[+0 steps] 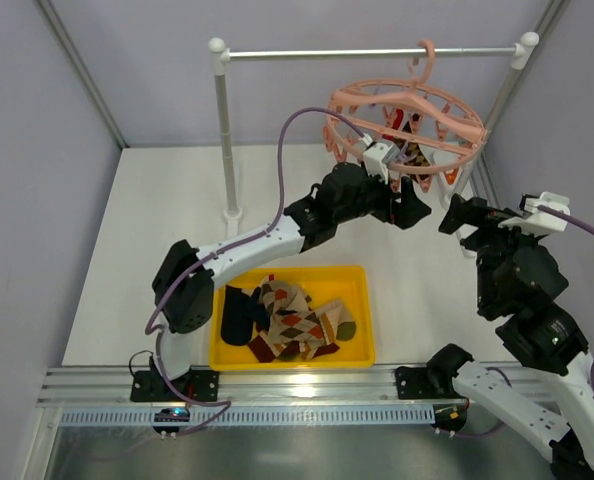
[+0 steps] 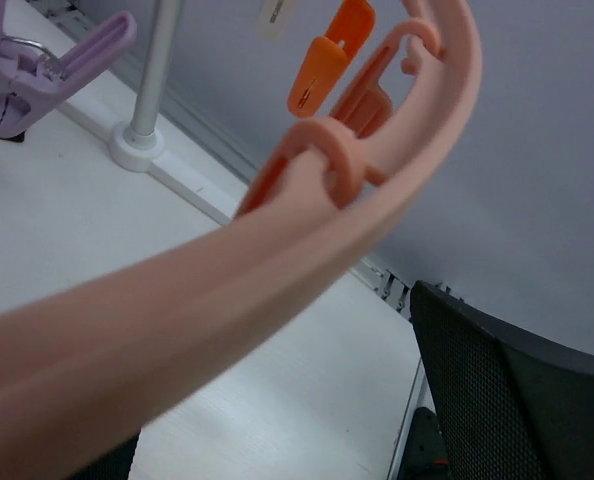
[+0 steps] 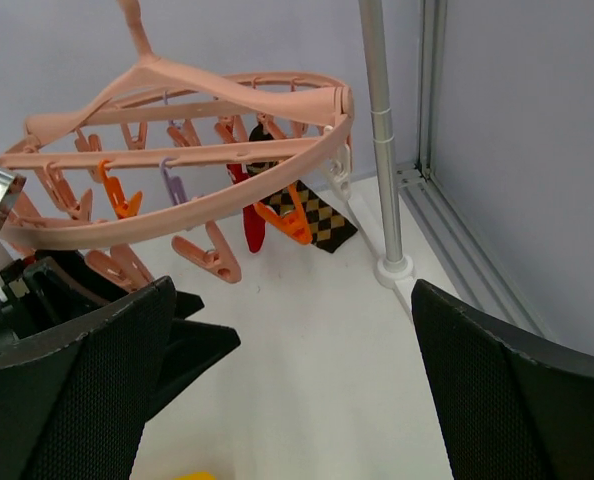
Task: Remove the socks clipped to the hanger
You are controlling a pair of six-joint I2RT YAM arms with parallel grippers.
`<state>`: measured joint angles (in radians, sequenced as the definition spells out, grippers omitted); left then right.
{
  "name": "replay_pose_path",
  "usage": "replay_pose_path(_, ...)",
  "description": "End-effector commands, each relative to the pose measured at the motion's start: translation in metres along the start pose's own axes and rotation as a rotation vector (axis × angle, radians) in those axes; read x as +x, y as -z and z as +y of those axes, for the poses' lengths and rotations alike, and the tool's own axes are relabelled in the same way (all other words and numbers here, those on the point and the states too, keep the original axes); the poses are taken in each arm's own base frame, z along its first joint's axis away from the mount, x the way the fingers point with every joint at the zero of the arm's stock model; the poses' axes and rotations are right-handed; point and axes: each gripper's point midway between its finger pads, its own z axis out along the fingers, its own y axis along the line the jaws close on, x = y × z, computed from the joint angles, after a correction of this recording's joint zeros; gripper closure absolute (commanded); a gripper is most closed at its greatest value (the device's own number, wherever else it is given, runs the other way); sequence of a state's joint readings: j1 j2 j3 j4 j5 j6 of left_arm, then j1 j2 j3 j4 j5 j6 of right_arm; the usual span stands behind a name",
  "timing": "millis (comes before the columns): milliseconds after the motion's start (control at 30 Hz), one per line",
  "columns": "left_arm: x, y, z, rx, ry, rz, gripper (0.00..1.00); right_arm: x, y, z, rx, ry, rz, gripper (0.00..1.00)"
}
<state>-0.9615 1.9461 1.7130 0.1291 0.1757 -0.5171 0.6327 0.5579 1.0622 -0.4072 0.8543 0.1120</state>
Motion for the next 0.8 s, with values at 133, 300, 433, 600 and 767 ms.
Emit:
replay_pose_path(133,-0.066,0.009,0.072,-0.14,0.118,-0.204,0.0,0.011,-0.011,0.016,-0.017,0.003,0.025,0.0)
replay_pose_path(300,-0.088,0.032,0.113,-0.252,0.127,-0.273,0.0,0.02,-0.019,0.027,-0.031,0.023,0.046,0.0)
replay_pose_path(433,-0.107,0.055,0.155,-0.354,0.158,-0.334,0.0,0.024,-0.025,0.033,-0.03,0.032,0.056,0.0)
replay_pose_path(600,-0.127,0.088,0.173,-0.473,0.06,-0.37,0.0,0.017,-0.034,0.028,0.005,0.047,0.044,0.0)
replay_pose_path(767,-0.135,0.124,0.151,-0.483,0.012,-0.41,0.0,0.019,-0.06,0.023,0.03,0.053,0.068,0.0)
